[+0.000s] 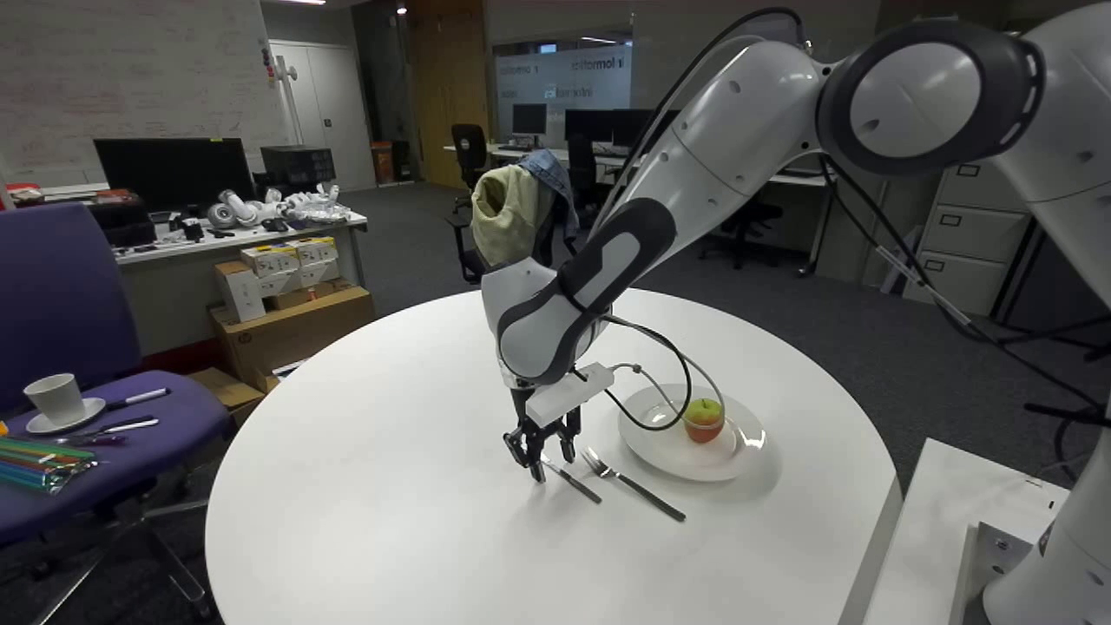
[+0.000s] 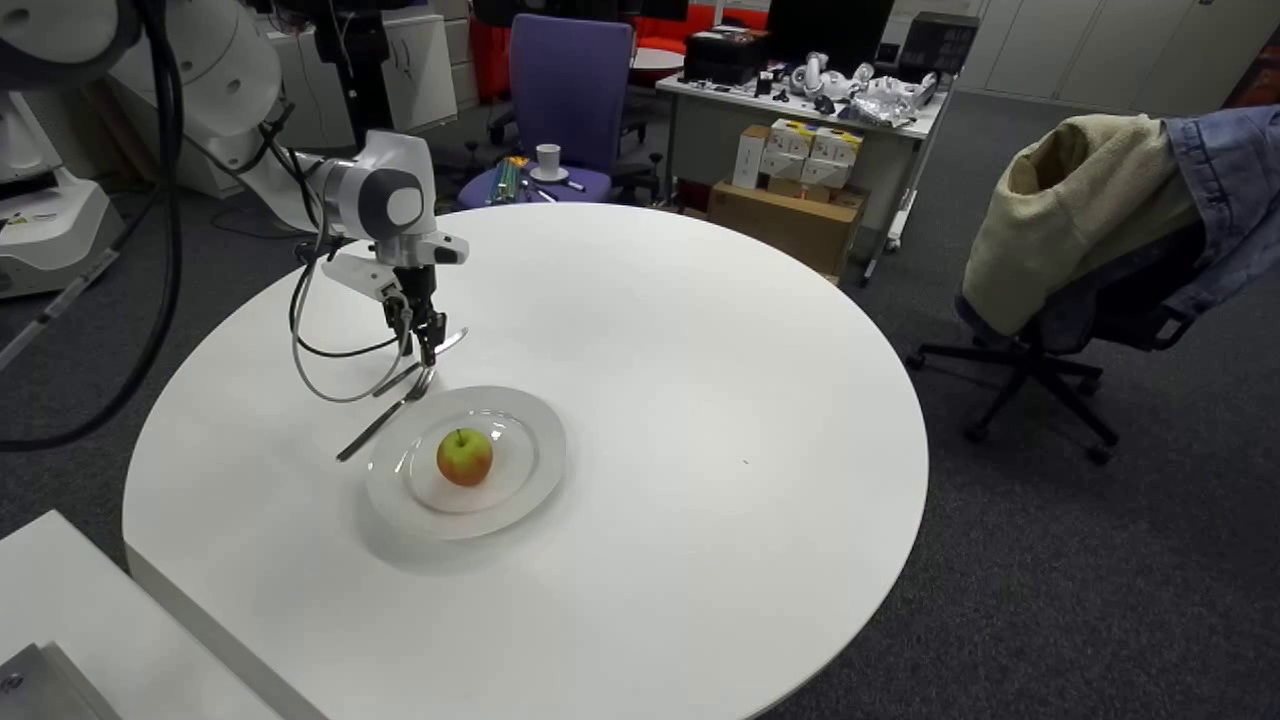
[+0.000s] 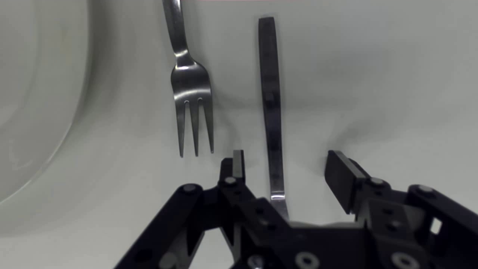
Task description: Move the knife to the other side of the plate
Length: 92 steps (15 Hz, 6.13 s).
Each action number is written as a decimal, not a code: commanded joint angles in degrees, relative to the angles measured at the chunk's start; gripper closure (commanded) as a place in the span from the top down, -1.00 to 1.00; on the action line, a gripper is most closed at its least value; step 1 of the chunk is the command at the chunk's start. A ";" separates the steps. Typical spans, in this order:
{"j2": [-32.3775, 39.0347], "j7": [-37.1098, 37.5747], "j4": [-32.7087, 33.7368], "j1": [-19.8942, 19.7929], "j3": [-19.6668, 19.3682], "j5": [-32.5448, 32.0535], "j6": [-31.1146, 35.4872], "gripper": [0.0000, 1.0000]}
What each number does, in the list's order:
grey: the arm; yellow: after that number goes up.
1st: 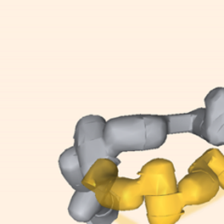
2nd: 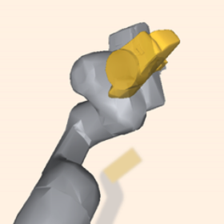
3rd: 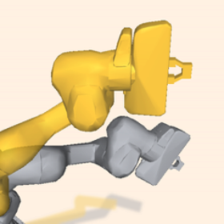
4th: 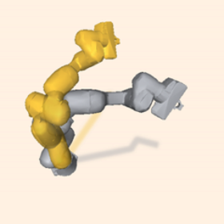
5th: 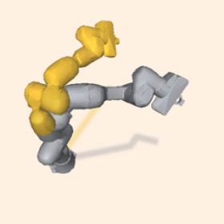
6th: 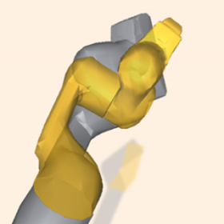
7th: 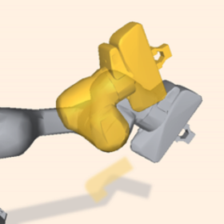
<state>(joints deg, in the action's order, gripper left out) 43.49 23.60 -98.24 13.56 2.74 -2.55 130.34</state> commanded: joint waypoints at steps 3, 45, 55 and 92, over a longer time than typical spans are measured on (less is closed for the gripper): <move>0.37 -1.74 1.09 -0.32 -0.29 1.56 -2.29 -0.27; -2.70 -5.47 -1.12 -1.22 -0.37 3.78 -1.71 -0.95; -7.04 -6.65 -2.98 -1.03 -0.22 3.10 -2.94 -0.95; -42.08 -23.78 -38.90 -13.60 -4.12 -4.16 -2.87 -0.95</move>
<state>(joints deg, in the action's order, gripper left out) 5.94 2.70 -132.76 1.81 -0.45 -7.00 126.84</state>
